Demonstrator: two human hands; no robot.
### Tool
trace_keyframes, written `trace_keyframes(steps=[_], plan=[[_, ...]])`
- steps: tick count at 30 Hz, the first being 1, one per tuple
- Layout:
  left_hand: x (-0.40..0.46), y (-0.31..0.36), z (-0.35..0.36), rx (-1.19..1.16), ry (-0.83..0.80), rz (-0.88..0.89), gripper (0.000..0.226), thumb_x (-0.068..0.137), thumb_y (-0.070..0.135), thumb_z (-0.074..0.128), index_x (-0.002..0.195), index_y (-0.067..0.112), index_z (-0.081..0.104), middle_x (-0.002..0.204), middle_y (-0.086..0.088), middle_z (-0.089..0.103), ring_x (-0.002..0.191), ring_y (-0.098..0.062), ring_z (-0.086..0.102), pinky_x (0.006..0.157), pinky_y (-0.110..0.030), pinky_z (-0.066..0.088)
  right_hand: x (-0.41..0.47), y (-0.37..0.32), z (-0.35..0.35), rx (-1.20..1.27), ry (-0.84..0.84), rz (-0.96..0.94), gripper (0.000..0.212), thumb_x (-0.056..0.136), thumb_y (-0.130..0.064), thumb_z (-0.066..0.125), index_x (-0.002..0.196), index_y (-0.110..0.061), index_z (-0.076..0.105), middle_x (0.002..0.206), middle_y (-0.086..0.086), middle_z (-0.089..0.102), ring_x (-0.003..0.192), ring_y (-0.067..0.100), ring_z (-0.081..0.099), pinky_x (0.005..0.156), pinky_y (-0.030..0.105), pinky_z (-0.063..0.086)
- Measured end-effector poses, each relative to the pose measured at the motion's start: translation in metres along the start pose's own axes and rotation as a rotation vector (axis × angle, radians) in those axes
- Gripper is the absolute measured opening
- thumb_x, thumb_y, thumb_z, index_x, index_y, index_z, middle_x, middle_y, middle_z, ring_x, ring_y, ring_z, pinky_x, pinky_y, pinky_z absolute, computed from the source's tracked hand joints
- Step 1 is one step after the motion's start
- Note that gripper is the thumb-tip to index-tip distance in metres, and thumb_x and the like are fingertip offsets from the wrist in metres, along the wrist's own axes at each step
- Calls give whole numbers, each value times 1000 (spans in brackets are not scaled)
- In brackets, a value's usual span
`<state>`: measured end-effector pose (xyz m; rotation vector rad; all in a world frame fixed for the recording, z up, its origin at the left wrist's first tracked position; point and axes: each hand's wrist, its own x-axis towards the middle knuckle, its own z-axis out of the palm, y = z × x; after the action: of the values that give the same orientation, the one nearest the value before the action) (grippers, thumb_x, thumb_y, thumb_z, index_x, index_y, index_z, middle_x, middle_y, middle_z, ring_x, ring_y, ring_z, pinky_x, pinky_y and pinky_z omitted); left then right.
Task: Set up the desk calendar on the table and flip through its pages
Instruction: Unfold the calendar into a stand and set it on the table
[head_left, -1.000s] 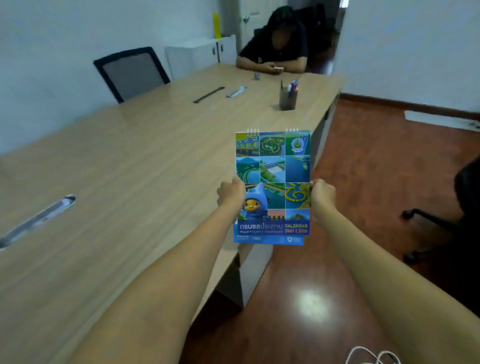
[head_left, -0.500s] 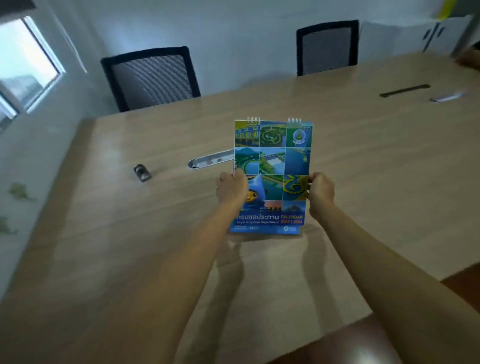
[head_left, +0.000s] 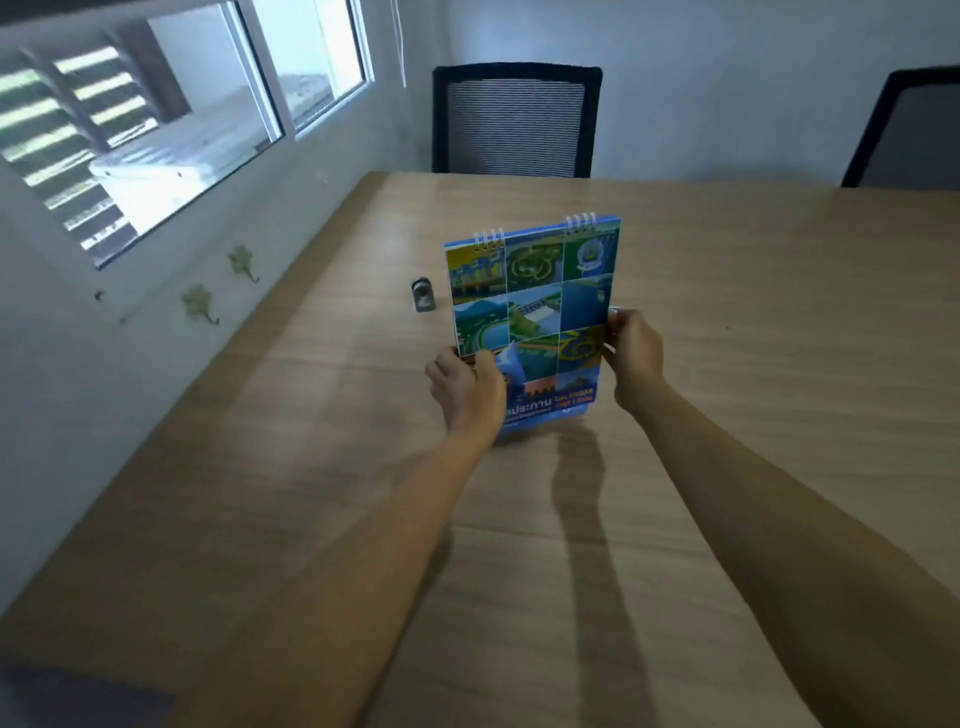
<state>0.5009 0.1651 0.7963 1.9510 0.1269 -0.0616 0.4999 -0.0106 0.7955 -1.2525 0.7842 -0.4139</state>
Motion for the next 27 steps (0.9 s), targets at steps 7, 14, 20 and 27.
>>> trace_keyframes(steps=[7,14,20,27], plan=[[-17,-11,6,-15,21,3,59,84,36,36,132,3,33,131,-14,29,125,-32,30,105,-40,31,13,0,18,-99,-95,-5,14,72,-29,43,65,-19,50,86,8,54,82,25,51,71,42,42],[-10,-32,-19,-34,-81,224,40,102,33,28,133,12,43,122,-12,36,105,-9,50,86,-17,39,8,-5,38,-115,-132,0,29,85,-40,36,73,-20,53,82,4,57,89,25,56,79,40,46],[-3,-29,-47,148,-162,602,38,101,19,34,137,17,46,122,-9,55,105,-15,54,84,-18,39,-16,-9,52,-70,-234,-5,51,91,-65,30,98,-27,63,92,-6,66,85,11,63,74,27,52],[4,-17,-59,298,-315,796,37,100,21,33,136,17,43,121,-11,59,105,-31,58,83,-44,49,-39,-53,49,-198,-294,-87,72,63,-85,45,114,-35,57,98,-14,60,80,-3,52,73,25,39]])
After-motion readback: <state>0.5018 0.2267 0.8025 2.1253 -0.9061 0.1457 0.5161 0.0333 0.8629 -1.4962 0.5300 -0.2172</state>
